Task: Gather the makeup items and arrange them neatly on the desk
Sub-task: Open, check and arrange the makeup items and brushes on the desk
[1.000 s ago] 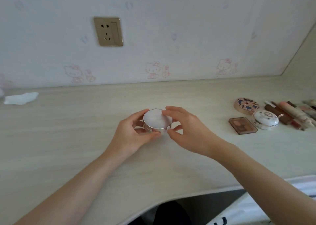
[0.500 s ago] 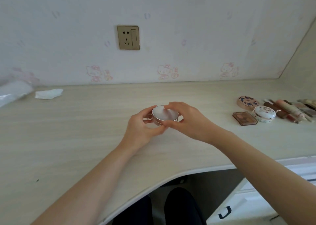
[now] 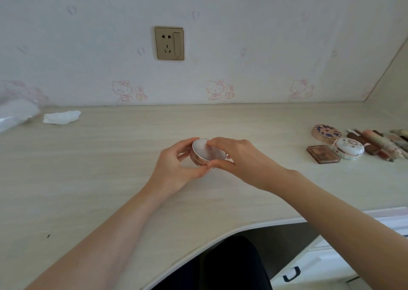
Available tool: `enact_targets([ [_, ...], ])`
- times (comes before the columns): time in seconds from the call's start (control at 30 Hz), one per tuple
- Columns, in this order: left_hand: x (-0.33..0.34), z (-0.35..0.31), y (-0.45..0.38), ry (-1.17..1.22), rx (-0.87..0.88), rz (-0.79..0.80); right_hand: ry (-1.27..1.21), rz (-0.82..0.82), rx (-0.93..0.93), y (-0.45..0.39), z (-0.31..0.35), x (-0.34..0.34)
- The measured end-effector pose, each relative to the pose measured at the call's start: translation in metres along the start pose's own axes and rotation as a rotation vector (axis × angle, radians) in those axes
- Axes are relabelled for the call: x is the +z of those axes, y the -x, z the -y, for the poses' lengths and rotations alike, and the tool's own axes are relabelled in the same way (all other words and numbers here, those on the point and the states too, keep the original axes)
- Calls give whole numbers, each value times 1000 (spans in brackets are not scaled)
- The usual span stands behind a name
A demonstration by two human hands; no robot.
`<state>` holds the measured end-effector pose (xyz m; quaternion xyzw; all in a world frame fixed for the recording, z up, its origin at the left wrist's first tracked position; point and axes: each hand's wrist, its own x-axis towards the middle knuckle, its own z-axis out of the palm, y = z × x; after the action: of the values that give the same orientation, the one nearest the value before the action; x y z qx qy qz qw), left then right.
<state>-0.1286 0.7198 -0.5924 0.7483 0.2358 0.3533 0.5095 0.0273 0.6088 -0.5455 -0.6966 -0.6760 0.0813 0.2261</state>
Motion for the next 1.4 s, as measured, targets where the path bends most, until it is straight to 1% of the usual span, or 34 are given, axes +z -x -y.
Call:
enact_targets([
  [0.27,-2,3,0,73,-34,-29,5,86,13,-7,3,-2],
  [0.4,0,0,2,84,-49,-29,-1,157,45,-13,5,-6],
  [0.47,-1,-1,2,86,-45,-31,-13,211,31,-18,6,-10],
  [0.53,-3,-3,2,99,-48,-18,32,281,-13,-21,6,-14],
  [0.6,-4,-4,2,105,-56,4,69,313,-10,-24,7,-17],
  [0.7,-4,-2,1,116,-75,31,64,271,-9,-29,10,-16],
  [0.87,-7,2,1,114,-91,30,36,216,-3,-33,12,-15],
  [1.03,-5,-1,2,92,-64,71,31,248,29,-30,14,-26],
  [1.17,-3,-1,0,96,-74,73,52,263,32,-27,18,-30],
  [1.3,-4,-1,2,126,-107,45,-35,259,44,-29,16,-31],
  [1.4,-6,1,1,164,-142,27,-120,209,45,-30,13,-31],
])
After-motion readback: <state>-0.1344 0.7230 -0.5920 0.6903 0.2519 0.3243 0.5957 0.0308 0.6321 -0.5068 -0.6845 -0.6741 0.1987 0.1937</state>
